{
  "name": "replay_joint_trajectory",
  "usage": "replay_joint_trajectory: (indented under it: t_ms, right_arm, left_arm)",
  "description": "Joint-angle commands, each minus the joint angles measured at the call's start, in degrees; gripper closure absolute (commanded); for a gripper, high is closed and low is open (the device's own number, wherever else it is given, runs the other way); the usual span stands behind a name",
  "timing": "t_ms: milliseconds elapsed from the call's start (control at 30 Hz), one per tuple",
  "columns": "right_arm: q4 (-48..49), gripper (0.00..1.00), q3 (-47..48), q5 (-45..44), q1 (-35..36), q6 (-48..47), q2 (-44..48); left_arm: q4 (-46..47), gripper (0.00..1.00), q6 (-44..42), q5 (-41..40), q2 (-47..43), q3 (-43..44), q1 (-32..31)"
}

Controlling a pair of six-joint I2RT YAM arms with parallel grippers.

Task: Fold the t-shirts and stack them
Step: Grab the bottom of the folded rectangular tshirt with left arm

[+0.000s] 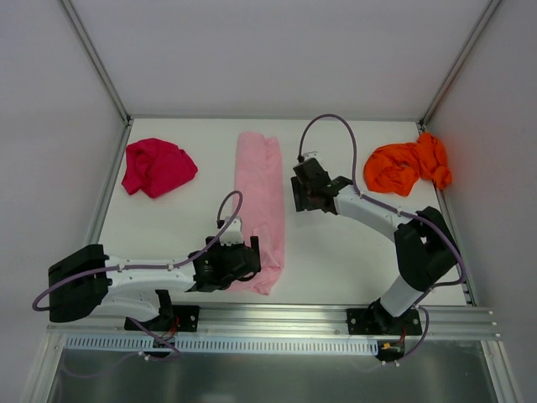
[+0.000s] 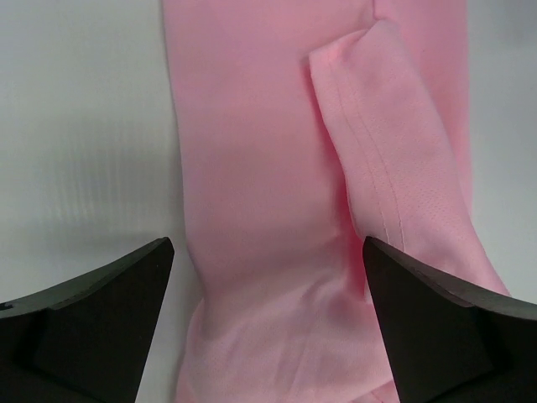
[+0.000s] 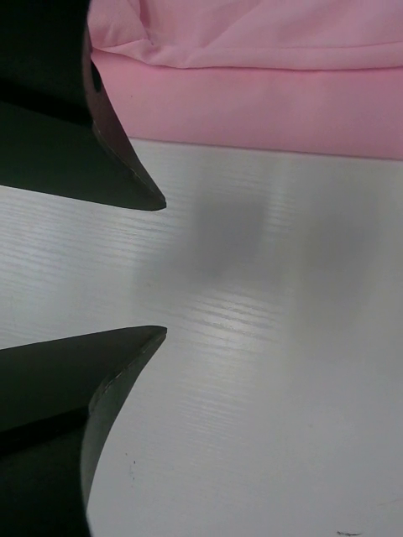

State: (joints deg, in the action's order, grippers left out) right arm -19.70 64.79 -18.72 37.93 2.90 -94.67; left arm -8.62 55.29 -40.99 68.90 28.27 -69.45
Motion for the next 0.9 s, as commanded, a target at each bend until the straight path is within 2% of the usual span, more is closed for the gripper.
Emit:
replay_joint_trajectory:
  t_ms: [0, 167, 333, 567, 733, 867]
  right_arm:
    - [0.9, 0.38, -0.5, 0.4, 0.4, -0.9, 2.8]
    - [0.9, 0.38, -0.8, -0.1, 1.2, -1.0, 3.0]
    - [1.2, 0.38, 0.3, 0.3, 1.7, -1.1, 0.3]
    - [2.1, 0.39, 0.7, 1.7, 2.1, -0.9, 0.2]
    - [5.7, 0.39, 1.1, 9.5, 2.1, -1.7, 1.7]
    - [7.3, 0.4, 2.6, 18.0, 2.1, -2.5, -0.8]
  left_arm:
    - [-3.3, 0.01, 5.6, -3.5, 3.8, 3.1, -0.6]
    - [-4.4, 0.01, 8.4, -3.3, 3.1, 1.9, -0.9]
    - [-10.2, 0.01, 14.1, -4.0, 0.4, 0.9, -2.9]
    - [-6.5, 0.01, 14.8, 0.7, -4.9, -4.9, -2.8]
    - [-4.5, 0.01, 14.1, 2.5, -5.4, -6.6, -2.9]
    - [2.7, 0.01, 12.6, 5.3, -4.8, -9.1, -2.9]
